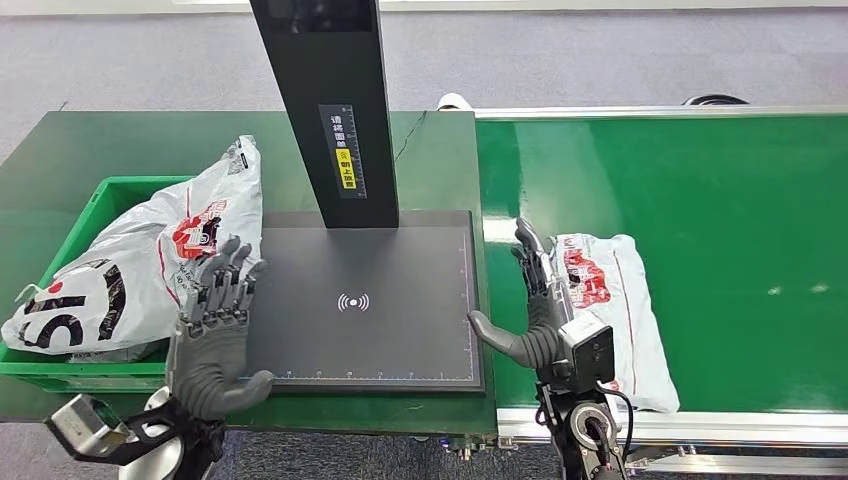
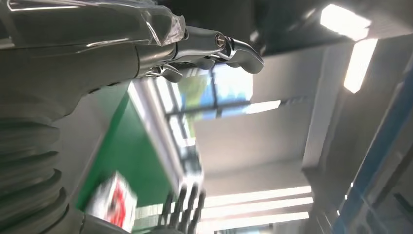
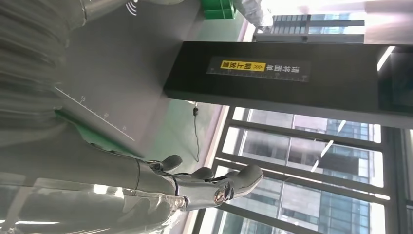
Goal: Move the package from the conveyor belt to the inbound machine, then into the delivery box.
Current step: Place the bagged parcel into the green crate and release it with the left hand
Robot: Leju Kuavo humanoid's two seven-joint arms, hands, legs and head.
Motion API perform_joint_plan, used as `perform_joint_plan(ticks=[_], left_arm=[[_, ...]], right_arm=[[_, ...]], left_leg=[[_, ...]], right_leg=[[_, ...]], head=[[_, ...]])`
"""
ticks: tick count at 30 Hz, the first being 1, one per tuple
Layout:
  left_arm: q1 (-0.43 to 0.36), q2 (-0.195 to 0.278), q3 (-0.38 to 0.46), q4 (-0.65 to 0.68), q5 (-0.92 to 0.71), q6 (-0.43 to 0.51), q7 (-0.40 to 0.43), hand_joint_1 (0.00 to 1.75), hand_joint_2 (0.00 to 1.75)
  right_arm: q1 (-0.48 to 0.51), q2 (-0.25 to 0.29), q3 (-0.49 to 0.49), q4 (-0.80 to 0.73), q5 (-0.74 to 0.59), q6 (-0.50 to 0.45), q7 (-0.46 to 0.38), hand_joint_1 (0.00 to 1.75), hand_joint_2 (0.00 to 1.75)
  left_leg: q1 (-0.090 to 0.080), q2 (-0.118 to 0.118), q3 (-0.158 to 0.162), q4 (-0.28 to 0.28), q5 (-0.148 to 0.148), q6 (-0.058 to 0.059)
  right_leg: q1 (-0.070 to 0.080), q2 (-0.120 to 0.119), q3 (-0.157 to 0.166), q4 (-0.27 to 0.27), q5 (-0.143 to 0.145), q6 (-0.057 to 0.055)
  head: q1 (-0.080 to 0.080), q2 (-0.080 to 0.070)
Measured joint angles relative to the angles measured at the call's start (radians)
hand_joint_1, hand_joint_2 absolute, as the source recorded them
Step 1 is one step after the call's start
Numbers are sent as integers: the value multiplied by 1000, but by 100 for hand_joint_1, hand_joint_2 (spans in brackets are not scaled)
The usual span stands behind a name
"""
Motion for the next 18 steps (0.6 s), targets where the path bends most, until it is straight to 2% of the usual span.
perform_joint_plan(ticks=[3,9,18], left_arm=[[-28,-2,-30,113,35,-38,61,0,175],[-77,-20,-75,318,31,12,88,0,175],[-97,-35,-86,406,47,35,121,0,175]], right_arm=[[-7,3,-1,14,-16,-8,29,0,175],[-11,5,-1,44,-11,-26,66,0,175],[-11,5,0,78,6,-35,107,0,175]], left_leg=[[0,0,0,0,0,0],[0,0,0,0,0,0],[0,0,0,0,0,0]], right_leg=[[0,0,0,0,0,0],[0,0,0,0,0,0],[0,0,0,0,0,0]], head=[[0,0],[0,0],[0,0]])
